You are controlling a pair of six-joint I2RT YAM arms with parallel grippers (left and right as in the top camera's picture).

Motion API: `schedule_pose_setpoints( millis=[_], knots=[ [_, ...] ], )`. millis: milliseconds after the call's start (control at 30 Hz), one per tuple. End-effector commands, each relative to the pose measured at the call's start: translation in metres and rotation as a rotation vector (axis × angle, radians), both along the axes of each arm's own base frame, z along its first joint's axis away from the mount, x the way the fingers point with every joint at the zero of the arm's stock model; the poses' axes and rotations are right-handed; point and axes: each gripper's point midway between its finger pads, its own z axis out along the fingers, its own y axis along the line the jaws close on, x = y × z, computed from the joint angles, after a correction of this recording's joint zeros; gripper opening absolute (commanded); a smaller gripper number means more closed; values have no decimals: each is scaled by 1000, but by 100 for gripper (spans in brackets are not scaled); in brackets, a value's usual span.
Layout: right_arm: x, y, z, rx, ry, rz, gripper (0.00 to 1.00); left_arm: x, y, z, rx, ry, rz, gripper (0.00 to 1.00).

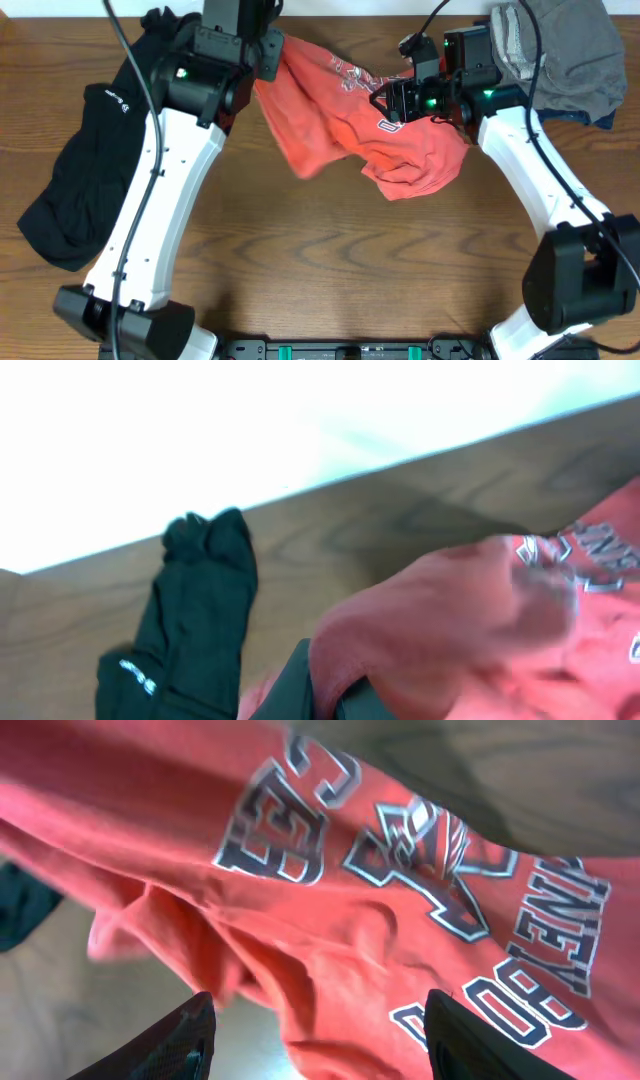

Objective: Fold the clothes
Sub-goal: 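Lift the T-shirt up with both grippers, left raising higher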

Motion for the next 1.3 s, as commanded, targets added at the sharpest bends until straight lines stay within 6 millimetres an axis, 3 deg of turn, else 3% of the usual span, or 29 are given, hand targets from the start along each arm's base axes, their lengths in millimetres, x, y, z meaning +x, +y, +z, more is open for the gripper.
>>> schedule_pose_setpoints(
  millis=[0, 233, 500, 700, 933, 1267],
  knots=[
    [-12, 12, 42, 50, -101, 87, 65, -6, 7, 39, 1, -106, 10, 6],
    [-30, 47, 40, 24, -122, 184, 69, -9, 8, 60, -6, -172, 1, 6],
    [-36, 62, 32, -38, -144, 208, 72, -11, 9, 66, 31, -189, -23, 6],
    [-41, 69, 20, -93, -123, 206, 72, -23, 13, 103, 17, -292, -28, 6],
    [-63, 82, 6, -135, -65, 250, 72, -45, 21, 149, -26, -425, -20, 6],
    [-74, 124, -27, -163, -41, 280, 67, -50, 22, 154, -30, -435, -20, 6]
  ],
)
